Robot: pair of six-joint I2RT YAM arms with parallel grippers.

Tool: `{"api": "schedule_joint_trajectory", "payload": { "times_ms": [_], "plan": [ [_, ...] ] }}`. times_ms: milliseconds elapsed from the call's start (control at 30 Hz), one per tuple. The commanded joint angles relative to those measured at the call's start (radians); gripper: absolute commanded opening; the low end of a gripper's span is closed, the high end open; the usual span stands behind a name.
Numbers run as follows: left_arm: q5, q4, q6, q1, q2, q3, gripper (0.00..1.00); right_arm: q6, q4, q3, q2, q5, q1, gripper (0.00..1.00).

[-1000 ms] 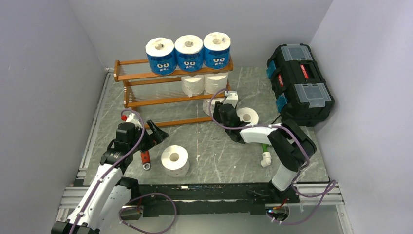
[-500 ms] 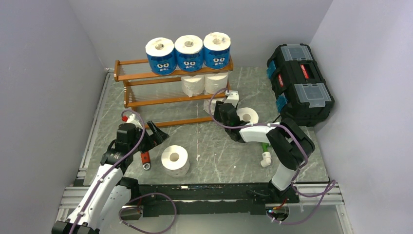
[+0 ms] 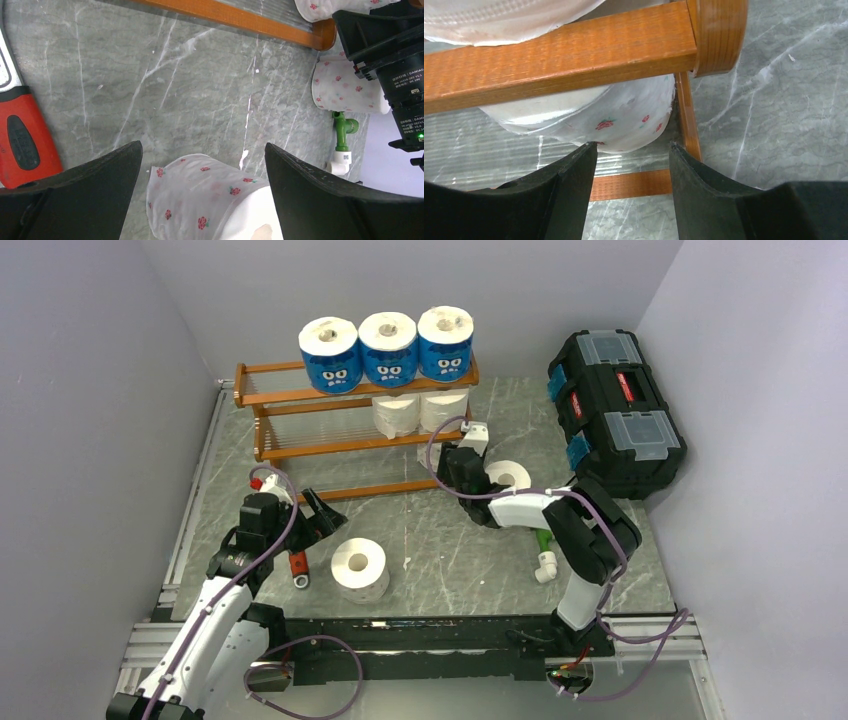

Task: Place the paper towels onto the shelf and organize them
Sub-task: Place the paper towel on the shelf.

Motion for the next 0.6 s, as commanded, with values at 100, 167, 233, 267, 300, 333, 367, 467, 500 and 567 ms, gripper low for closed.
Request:
{"api": "schedule_joint_trajectory", "payload": {
  "times_ms": [100, 167, 233, 267, 300, 333, 367, 467, 500, 567],
  "plan": [
    [0.018, 0.028, 0.005, -0.002, -0.007, 0.004, 0.99, -0.007, 0.027, 0.039, 0.005, 0.035, -0.009, 0.57],
    [0.020, 0.029, 0.006, -0.002, -0.008, 0.003, 0.99, -0.003, 0.028, 0.029, -0.007, 0.033, -0.008, 0.58],
    [0.021, 0.031, 0.005, -0.002, -0.006, 0.002, 0.99, -0.007, 0.026, 0.017, -0.018, 0.025, -0.009, 0.58],
    [0.021, 0.031, 0.005, -0.002, -0.007, 0.002, 0.99, -0.012, 0.020, 0.015, -0.024, 0.017, -0.008, 0.58],
    [0.023, 0.032, 0.005, -0.002, -0.007, 0.001, 0.99, -0.019, 0.011, 0.015, -0.033, 0.013, -0.007, 0.59],
    [0.024, 0.033, 0.004, -0.002, -0.007, 0.002, 0.99, -0.028, -0.002, 0.016, -0.041, 0.007, -0.006, 0.59],
    [0.024, 0.032, 0.005, -0.002, -0.007, 0.002, 0.99, -0.034, -0.017, 0.016, -0.050, 0.001, -0.005, 0.60],
    [0.024, 0.031, 0.005, -0.001, -0.008, 0.005, 0.99, -0.059, -0.030, -0.003, -0.098, -0.031, 0.002, 0.60],
    [0.024, 0.031, 0.005, -0.002, -0.009, 0.008, 0.99, -0.066, -0.041, -0.007, -0.120, -0.046, 0.007, 0.61],
    [0.023, 0.033, 0.001, -0.002, -0.012, 0.012, 0.99, -0.081, -0.083, -0.008, -0.164, -0.063, 0.024, 0.62]
  ]
}}
